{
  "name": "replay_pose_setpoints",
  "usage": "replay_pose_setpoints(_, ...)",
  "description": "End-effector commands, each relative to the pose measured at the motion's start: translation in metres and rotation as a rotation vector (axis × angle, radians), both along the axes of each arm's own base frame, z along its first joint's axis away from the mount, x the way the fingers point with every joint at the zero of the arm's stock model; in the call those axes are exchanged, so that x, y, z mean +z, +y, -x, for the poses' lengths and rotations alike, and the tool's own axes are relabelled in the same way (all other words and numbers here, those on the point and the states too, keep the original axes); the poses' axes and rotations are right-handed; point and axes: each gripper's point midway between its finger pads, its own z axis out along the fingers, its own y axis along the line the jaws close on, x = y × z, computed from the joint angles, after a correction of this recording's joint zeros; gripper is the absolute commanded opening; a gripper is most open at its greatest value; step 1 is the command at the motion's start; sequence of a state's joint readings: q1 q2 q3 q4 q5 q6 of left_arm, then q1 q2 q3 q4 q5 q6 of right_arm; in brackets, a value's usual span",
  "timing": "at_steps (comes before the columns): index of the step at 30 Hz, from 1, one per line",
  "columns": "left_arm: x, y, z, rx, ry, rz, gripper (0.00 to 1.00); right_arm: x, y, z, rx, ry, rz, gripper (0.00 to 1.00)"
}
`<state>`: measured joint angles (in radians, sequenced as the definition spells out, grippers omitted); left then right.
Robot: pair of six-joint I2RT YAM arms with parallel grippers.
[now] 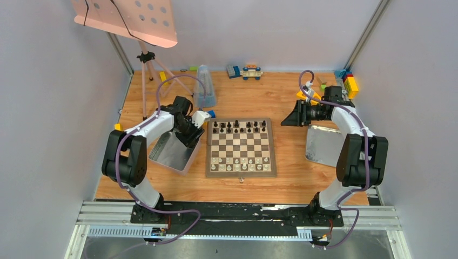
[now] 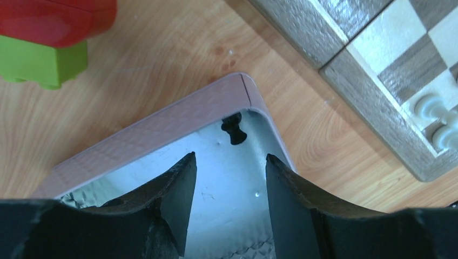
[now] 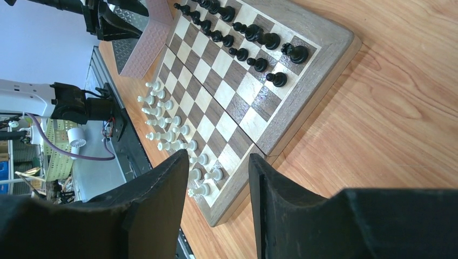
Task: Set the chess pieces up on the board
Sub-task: Pick up the chess piece from the storage box.
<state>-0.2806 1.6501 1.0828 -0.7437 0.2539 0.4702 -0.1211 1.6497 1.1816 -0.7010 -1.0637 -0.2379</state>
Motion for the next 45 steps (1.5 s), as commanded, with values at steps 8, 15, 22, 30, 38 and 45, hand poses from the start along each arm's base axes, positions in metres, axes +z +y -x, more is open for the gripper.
replay_pose_setpoints(8,-0.015,-0.013,-0.018,0.104,-0.028,0.076,0.56,0.013,0.000,-0.007,0.020,-0.071,-0.003,0.45)
replay_pose_setpoints(15,-0.026,-0.015,-0.017,0.119,-0.006,0.083,0.49,0.014,0.001,-0.006,0.023,-0.071,-0.009,0.44)
replay_pose_setpoints(22,-0.030,-0.017,-0.018,0.117,-0.017,0.097,0.29,0.016,0.001,-0.006,0.026,-0.073,-0.017,0.42)
replay_pose_setpoints(30,-0.026,-0.009,-0.016,0.112,-0.026,0.080,0.15,0.022,0.003,-0.007,0.032,-0.081,-0.030,0.41)
replay_pose_setpoints(38,0.012,0.009,0.001,-0.006,-0.118,0.065,0.04,0.051,0.020,-0.016,0.087,-0.160,-0.034,0.44)
replay_pose_setpoints(45,0.086,-0.012,0.012,-0.158,-0.272,0.188,0.07,0.076,0.090,-0.012,0.271,-0.219,-0.063,0.50)
